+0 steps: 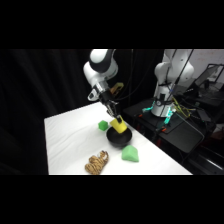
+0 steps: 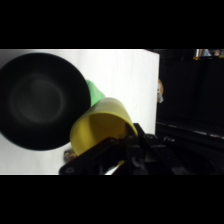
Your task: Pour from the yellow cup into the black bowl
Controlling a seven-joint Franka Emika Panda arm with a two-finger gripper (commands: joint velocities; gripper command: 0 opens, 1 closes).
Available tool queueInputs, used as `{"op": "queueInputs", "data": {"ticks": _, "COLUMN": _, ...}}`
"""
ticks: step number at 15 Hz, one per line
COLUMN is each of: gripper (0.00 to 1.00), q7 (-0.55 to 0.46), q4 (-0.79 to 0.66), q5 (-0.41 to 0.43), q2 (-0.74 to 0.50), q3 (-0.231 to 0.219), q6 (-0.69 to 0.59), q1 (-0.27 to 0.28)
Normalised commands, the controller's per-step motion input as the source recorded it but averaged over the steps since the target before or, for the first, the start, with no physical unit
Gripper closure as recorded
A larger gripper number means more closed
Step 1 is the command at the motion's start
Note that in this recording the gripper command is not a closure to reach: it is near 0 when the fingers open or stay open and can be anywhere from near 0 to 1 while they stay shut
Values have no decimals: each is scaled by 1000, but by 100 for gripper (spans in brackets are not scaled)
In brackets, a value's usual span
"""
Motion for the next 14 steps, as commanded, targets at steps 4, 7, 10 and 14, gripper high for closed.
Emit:
{"op": "queueInputs", "data": {"ticks": 4, "gripper": 19, "q7": 695, "q4": -64, "q5": -569, "q2": -406, "q3": 60, "q6": 394, "q1": 155}}
{"op": "queueInputs", "data": {"ticks": 7, "gripper": 18, "q7": 737, "q4": 72, "q5": -663, "q2": -172, "q3": 107, "q6": 361, "q1": 143}}
{"op": "queueInputs", "data": {"ticks": 10, "gripper": 18, "q7": 692, "q4": 325, "q5": -717, "q2": 134, "q3": 64, "q6": 252, "q1": 92}}
{"op": "queueInputs", "data": {"ticks": 14, "gripper": 18, "q7": 340, "q4": 590, "q5": -434, "q2": 310, "q3": -34, "q6": 61, "q1": -8}}
